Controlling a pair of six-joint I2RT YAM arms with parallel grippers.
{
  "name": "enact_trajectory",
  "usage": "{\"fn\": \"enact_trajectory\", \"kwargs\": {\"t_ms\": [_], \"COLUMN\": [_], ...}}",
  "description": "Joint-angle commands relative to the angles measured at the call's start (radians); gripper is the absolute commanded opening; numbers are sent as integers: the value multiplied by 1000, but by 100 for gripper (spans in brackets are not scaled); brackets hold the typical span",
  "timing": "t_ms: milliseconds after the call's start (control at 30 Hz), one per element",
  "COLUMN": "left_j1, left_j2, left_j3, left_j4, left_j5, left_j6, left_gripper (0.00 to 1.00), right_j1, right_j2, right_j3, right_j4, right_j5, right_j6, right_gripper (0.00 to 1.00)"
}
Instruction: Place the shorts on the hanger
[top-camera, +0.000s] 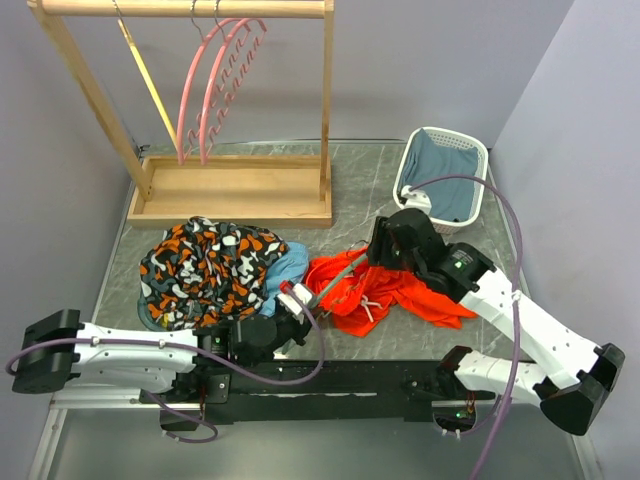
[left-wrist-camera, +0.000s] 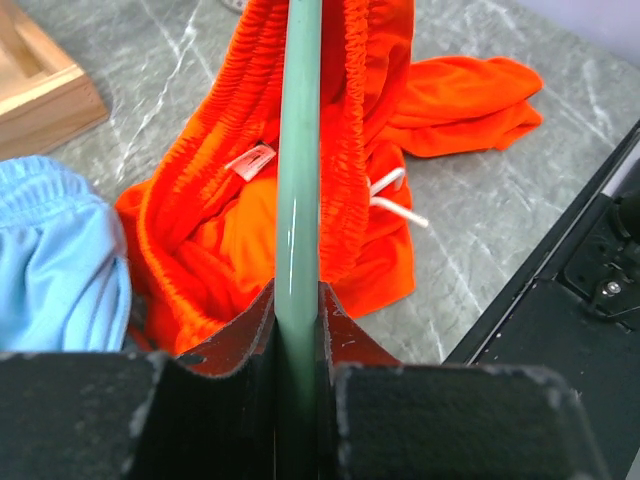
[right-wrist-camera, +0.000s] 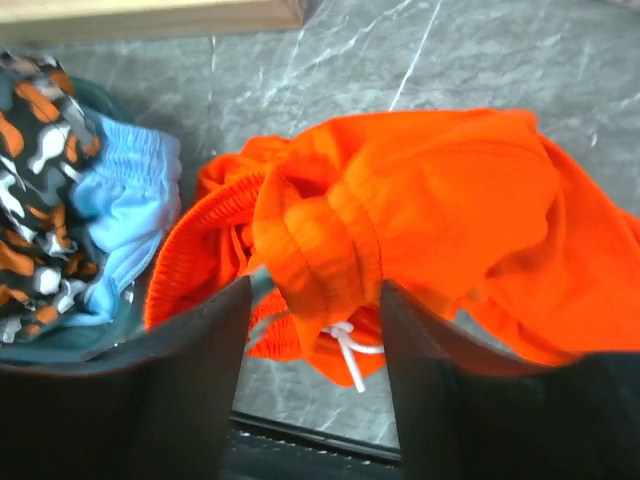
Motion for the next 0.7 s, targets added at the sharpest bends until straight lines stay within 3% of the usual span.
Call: {"fn": "enact_trajectory", "kwargs": {"t_ms": [0,167,400,667], "left_j1": [-31,-42,-65,-108], "left_j2": [23,87,159,236], "left_j3": [-17,2,42,111], "left_j4": [312,340,345,314], "left_j5": [-26,-14,-35,-96], "left_j6": [46,66,108,196], "left_gripper": [1,1,1,1], "right_j1": [-38,-165,-351,-518], "right_j2": [-49,-94,-68,-74], "right_j3": [89,89,14,-129], "right_j4": [-52,-124,-169,-113], "right_j5": [9,-74,-312,-505], "right_j6": [105,213,375,493], "right_gripper": [67,83,72,71]}}
